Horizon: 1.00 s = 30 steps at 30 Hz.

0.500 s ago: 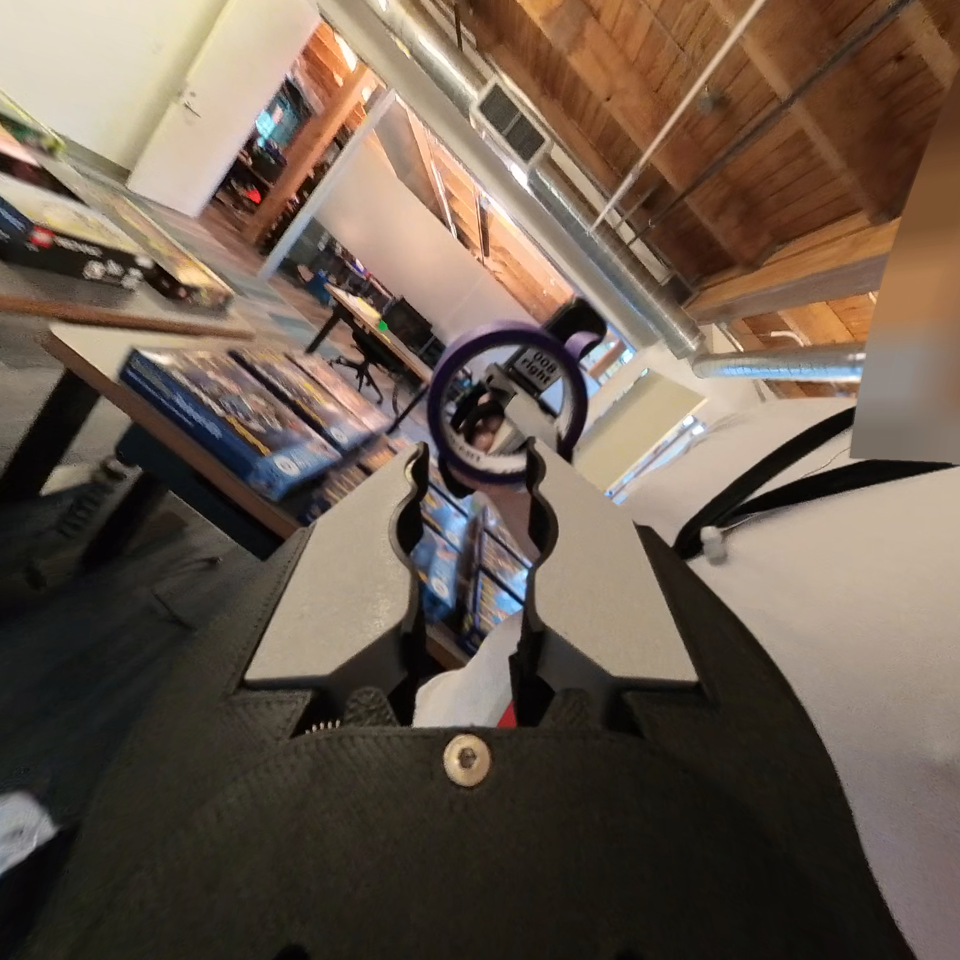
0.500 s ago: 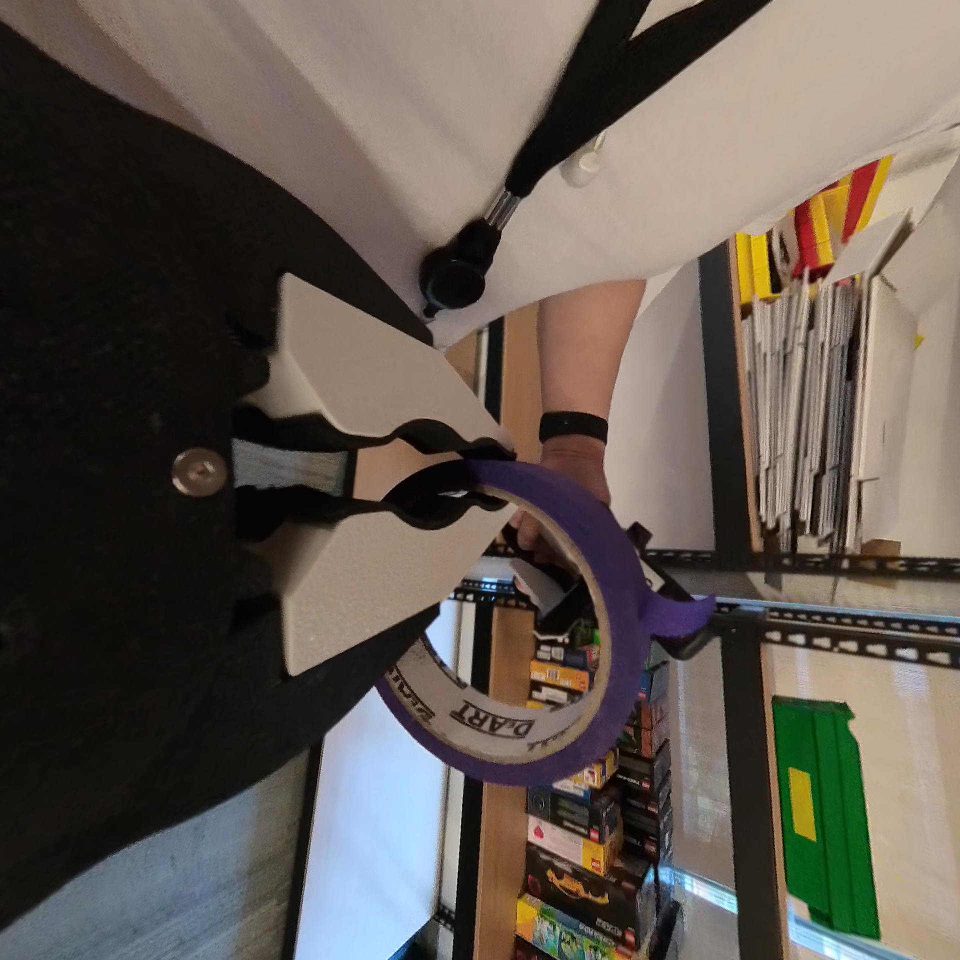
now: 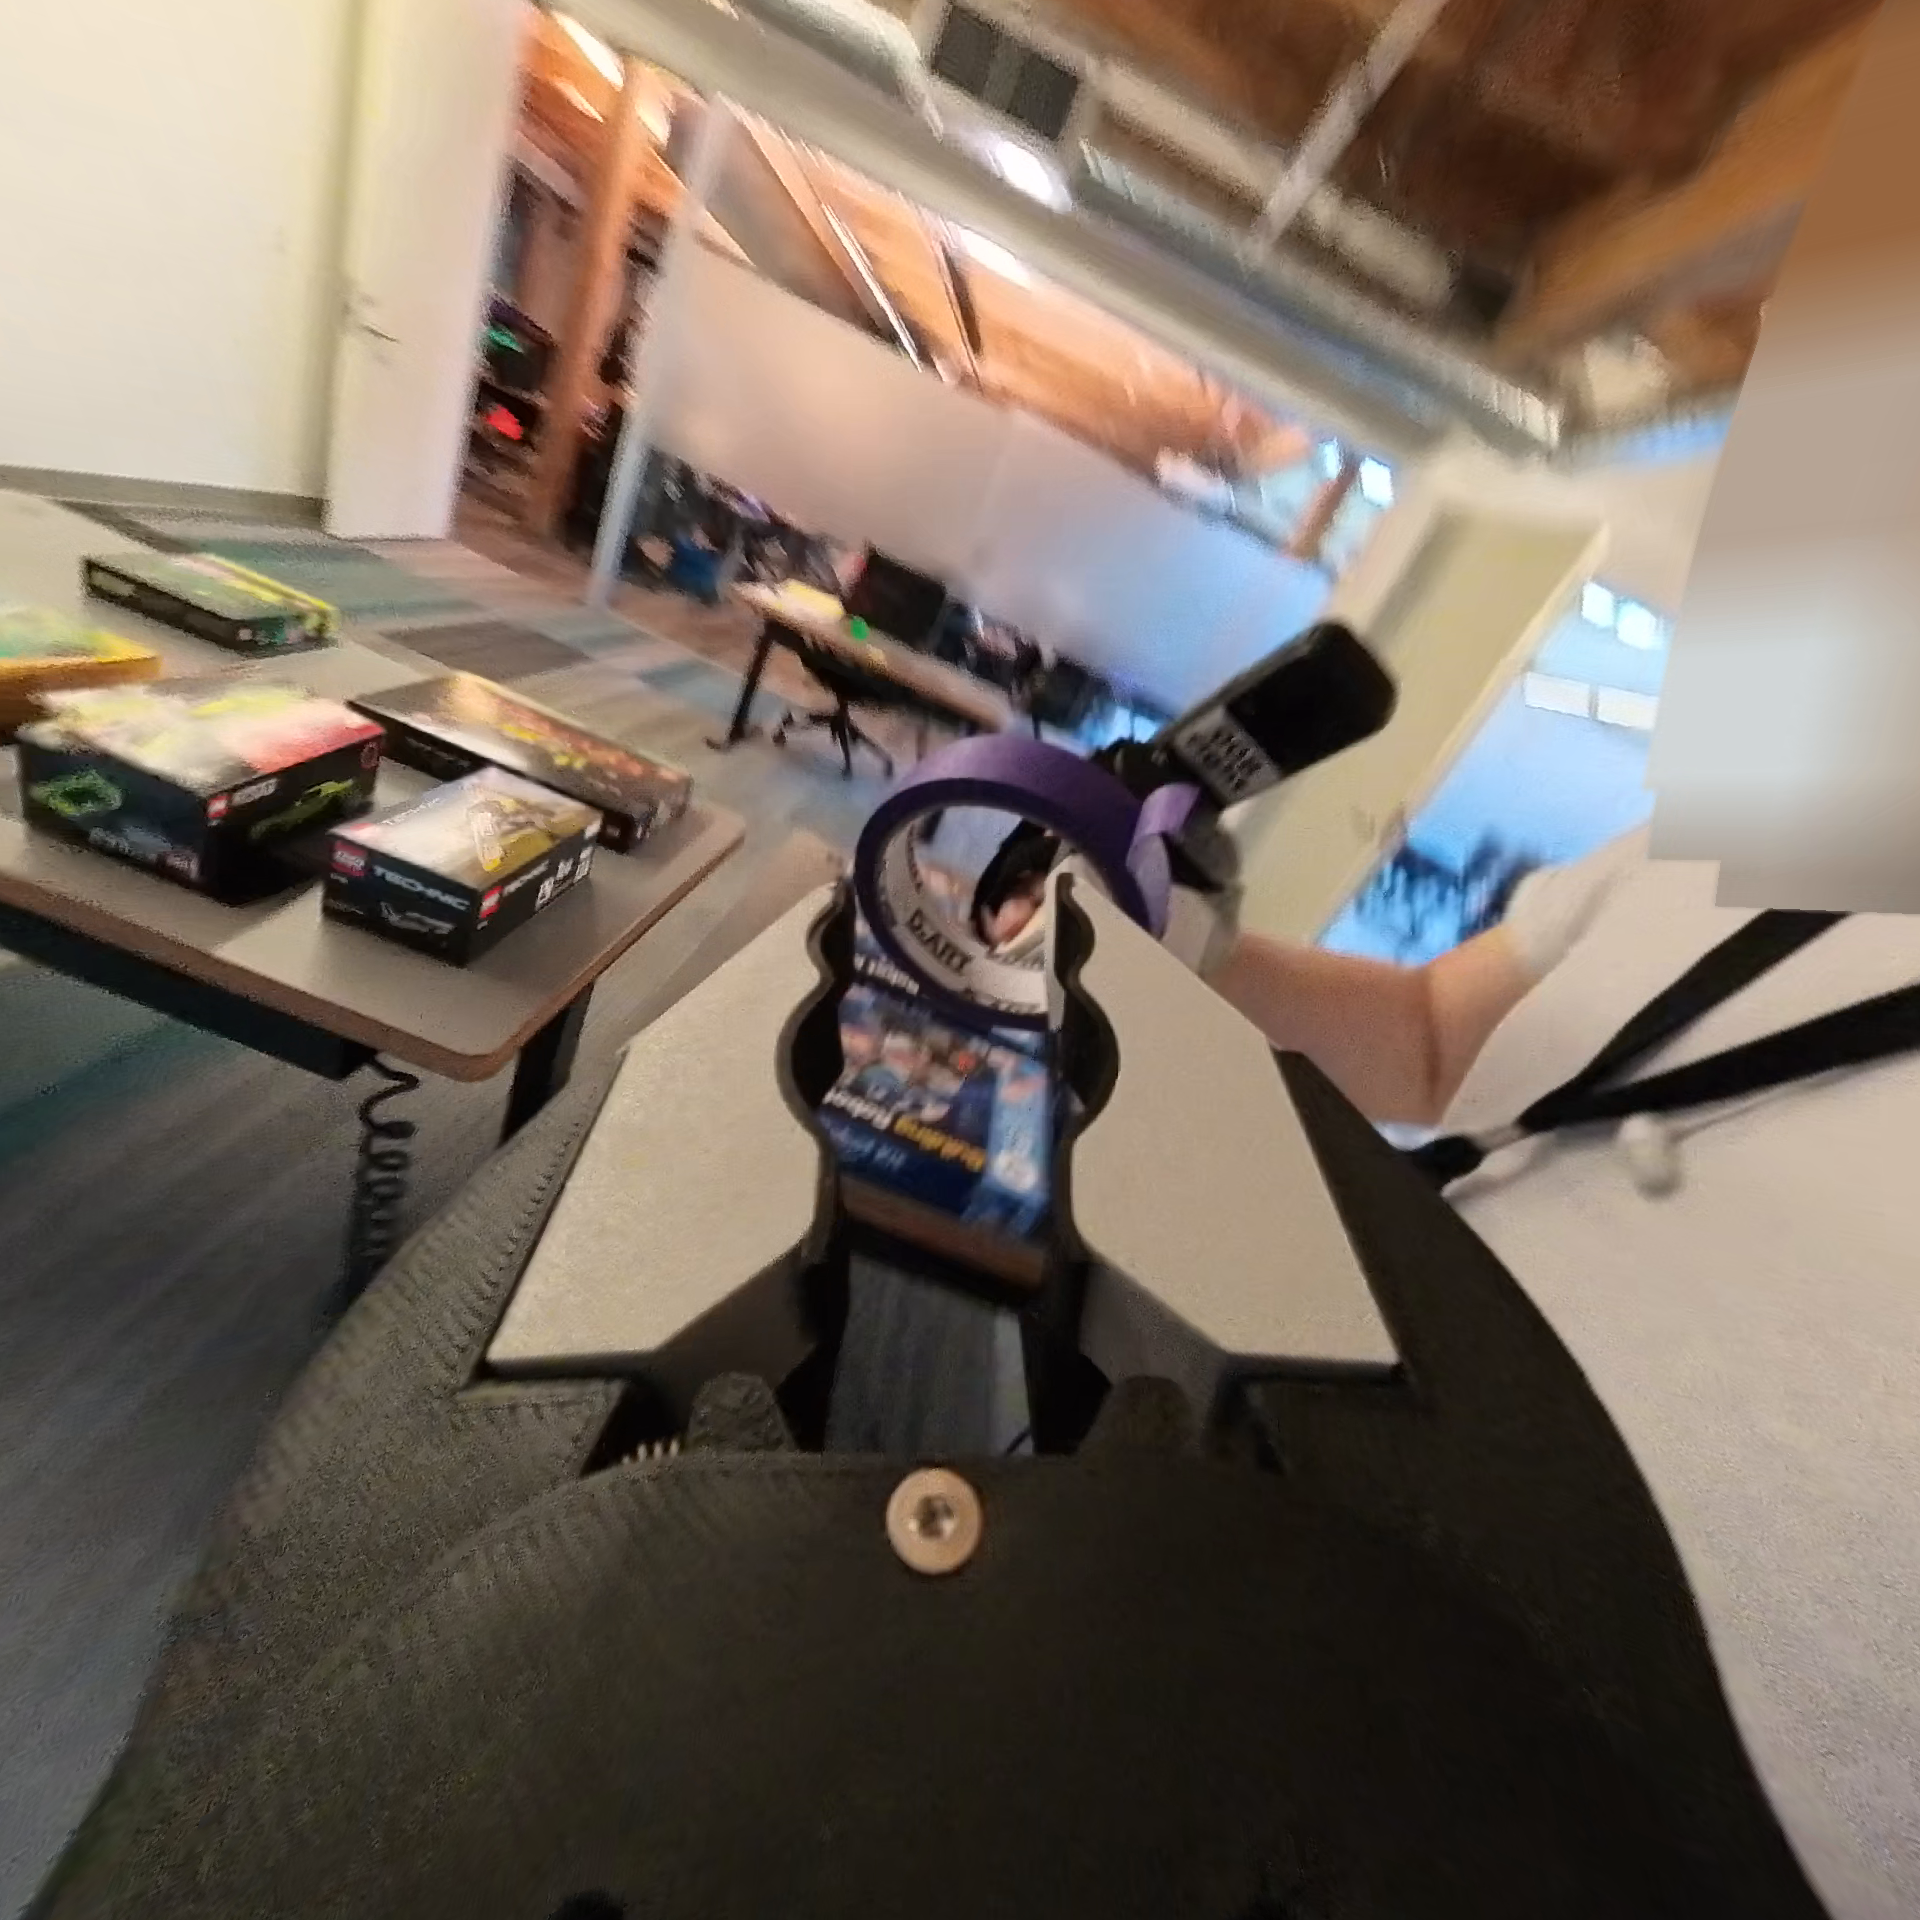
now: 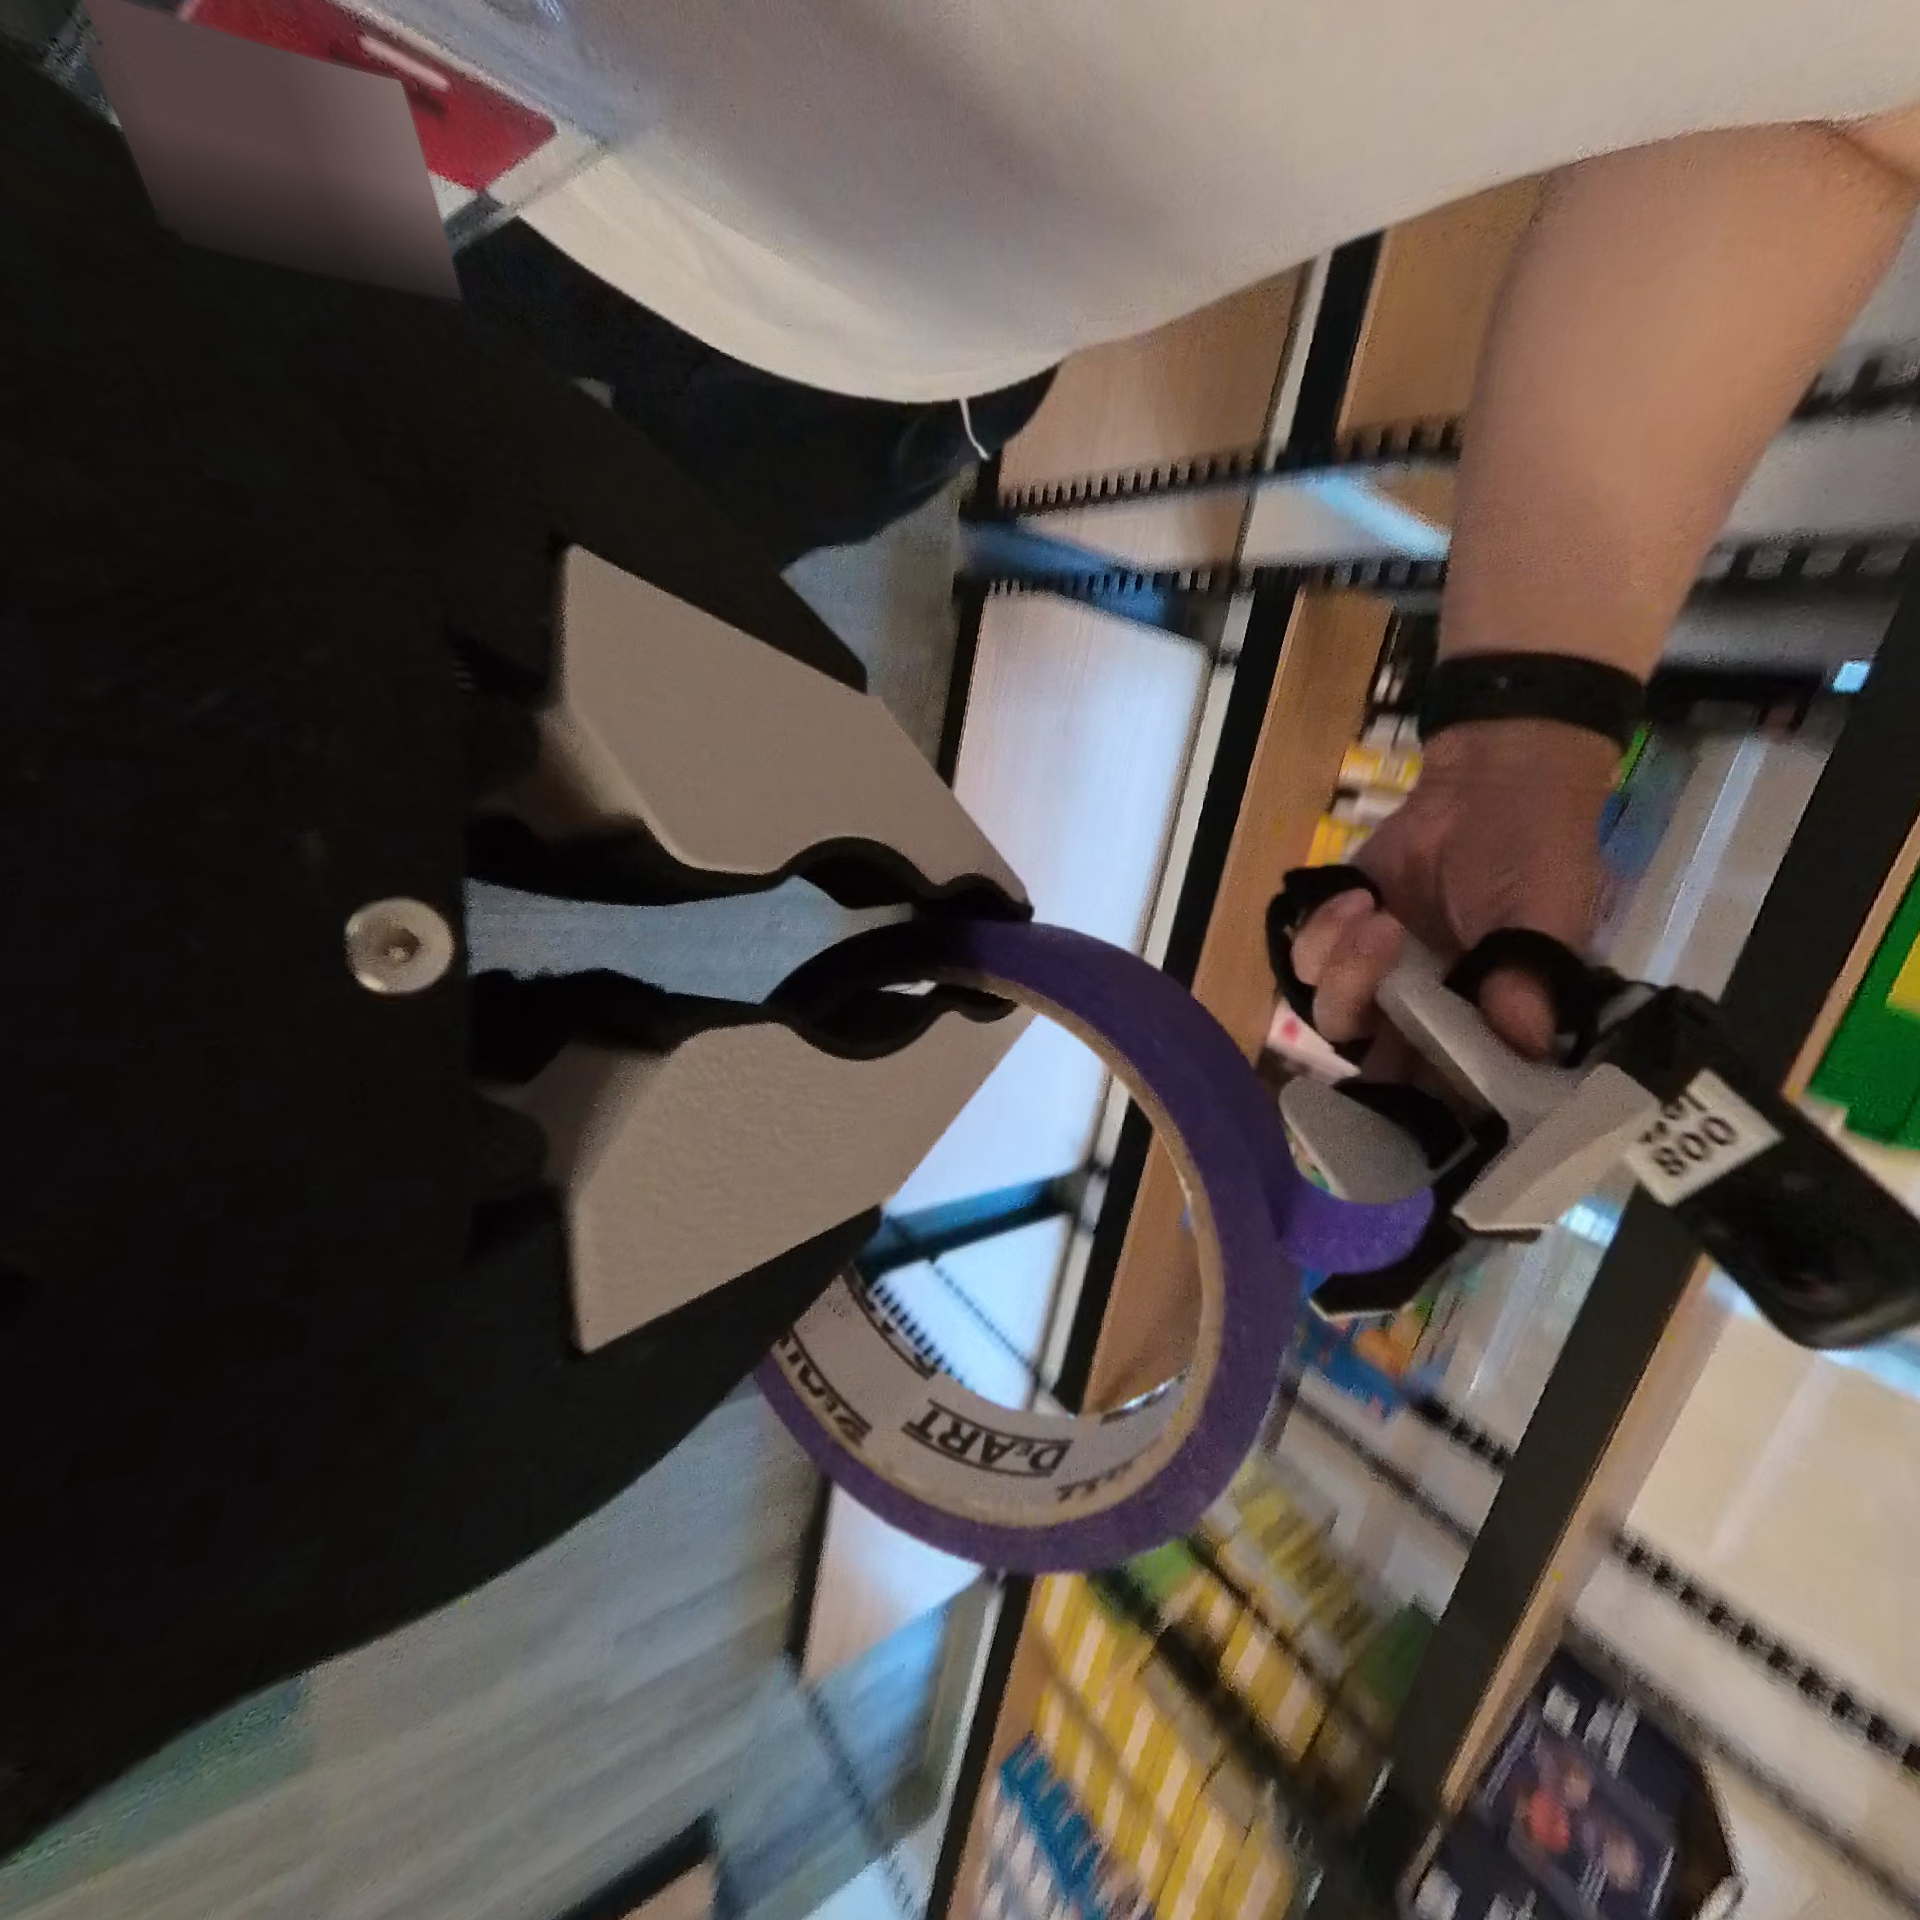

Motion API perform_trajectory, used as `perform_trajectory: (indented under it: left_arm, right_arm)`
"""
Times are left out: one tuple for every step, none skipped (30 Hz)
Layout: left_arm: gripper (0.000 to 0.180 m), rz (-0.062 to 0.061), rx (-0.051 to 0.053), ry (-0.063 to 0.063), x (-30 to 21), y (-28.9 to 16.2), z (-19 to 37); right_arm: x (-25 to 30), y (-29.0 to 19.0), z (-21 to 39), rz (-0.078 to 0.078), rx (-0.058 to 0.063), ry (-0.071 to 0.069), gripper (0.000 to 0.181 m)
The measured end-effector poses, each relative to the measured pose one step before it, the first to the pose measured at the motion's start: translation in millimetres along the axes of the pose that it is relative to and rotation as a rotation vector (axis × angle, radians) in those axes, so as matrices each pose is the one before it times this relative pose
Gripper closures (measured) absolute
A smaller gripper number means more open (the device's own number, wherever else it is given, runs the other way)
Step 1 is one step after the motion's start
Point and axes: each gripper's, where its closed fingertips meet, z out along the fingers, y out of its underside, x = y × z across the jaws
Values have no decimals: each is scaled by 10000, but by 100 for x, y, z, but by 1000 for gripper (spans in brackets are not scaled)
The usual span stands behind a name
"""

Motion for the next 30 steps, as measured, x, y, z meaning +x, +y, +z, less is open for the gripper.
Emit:
perform_trajectory:
  left_arm:
    - [143, 680, -791, 448, -1043, -332, 1343]
    - [143, 641, -785, 634, -759, -130, 1328]
    - [141, 534, -638, 891, -311, -115, 1262]
    - [142, 364, -416, 1114, 88, -240, 1170]
    - [141, 155, -262, 1167, 223, -344, 1106]
    - [141, 27, -208, 1366, 674, -369, 1054]
    - [141, -43, -261, 1567, 1177, -319, 1040]
    - [142, 31, -388, 1345, 1095, -206, 1105]
    - [140, 240, -496, 1034, 1006, -151, 1261]
    - [138, 449, -550, 832, 1174, -169, 1442]
    - [136, 597, -554, 477, 1004, -295, 1597]
    - [133, 677, -524, 188, 840, -371, 1723]
    - [131, 720, -603, -82, 570, -276, 1804]
    - [129, 759, -600, -192, 540, -283, 1878]
    - [128, 793, -489, -40, 867, -432, 1946]
    - [129, 724, -324, 55, 1045, -732, 2004]
    - [132, 614, -139, 65, 1049, -1101, 2031]
    - [141, 520, 47, 67, 991, -1448, 2017]
    - [148, 400, 213, 279, 1268, -1718, 2026]
    - [153, 260, 194, 506, 1531, -1742, 2153]
    - [153, 139, 72, 537, 1476, -1618, 2389]
    - [153, 53, 32, 566, 1419, -1580, 2618]
    - [154, -11, 47, 570, 1331, -1556, 2867]
    - [156, 12, 48, 587, 1289, -1529, 3135]
    - [159, 95, 84, 443, 1027, -1578, 3367]
    - [161, 144, 208, 226, 673, -1695, 3549]
    - [168, 99, 233, 384, 891, -1686, 3669]
    - [176, -22, 194, 499, 955, -1662, 3702]
    - [180, -16, 222, 173, 287, -1690, 3583]
    - [180, 77, 180, 208, 239, -1514, 3446]
  right_arm:
    - [1177, 493, -188, 86, -255, 603, 173]
    - [887, 548, -183, 74, -358, 644, 173]
    - [664, 638, -194, 62, -461, 714, 173]
    - [464, 644, -223, 109, -508, 780, 173]
    - [219, 579, -256, 256, -526, 773, 173]
    - [-147, 441, -346, 368, -563, 682, 173]
    - [-484, 228, -473, 329, -543, 612, 173]
    - [-558, 132, -625, 288, -481, 667, 173]
    - [-640, 87, -775, 336, -423, 650, 173]
    - [-859, 32, -907, 464, -359, 511, 172]
    - [-964, 29, -1021, 593, -308, 459, 172]
    - [-975, 126, -1155, 640, -303, 475, 173]
    - [-1044, 230, -1316, 551, -266, 462, 173]
    - [-1099, 278, -1465, 447, -200, 443, 173]
    - [-1130, 348, -1629, 437, -155, 415, 172]
    - [-1114, 373, -1774, 460, -91, 415, 172]
    - [-1079, 443, -1915, 432, -15, 405, 172]
    - [-1146, 631, -2043, 393, -24, 348, 172]
    - [-1110, 851, -2159, 323, -56, 379, 172]
    - [-1052, 1006, -2294, 259, -45, 409, 172]
    - [-987, 1166, -2473, 269, -33, 411, 172]
    - [-980, 1318, -2653, 321, -31, 362, 172]
    - [-943, 1500, -2839, 349, -53, 332, 172]
    - [-918, 1650, -3011, 291, -63, 314, 173]
    - [-905, 1780, -3162, 206, -86, 277, 172]
    - [-763, 1891, -3289, 176, -114, 285, 172]
    - [-548, 1932, -3339, 241, -108, 297, 172]
    - [-389, 1907, -3379, 449, -86, 267, 172]
    - [-404, 1899, -3339, 566, -109, 158, 172]
    - [-339, 1896, -3282, 493, -100, 142, 172]
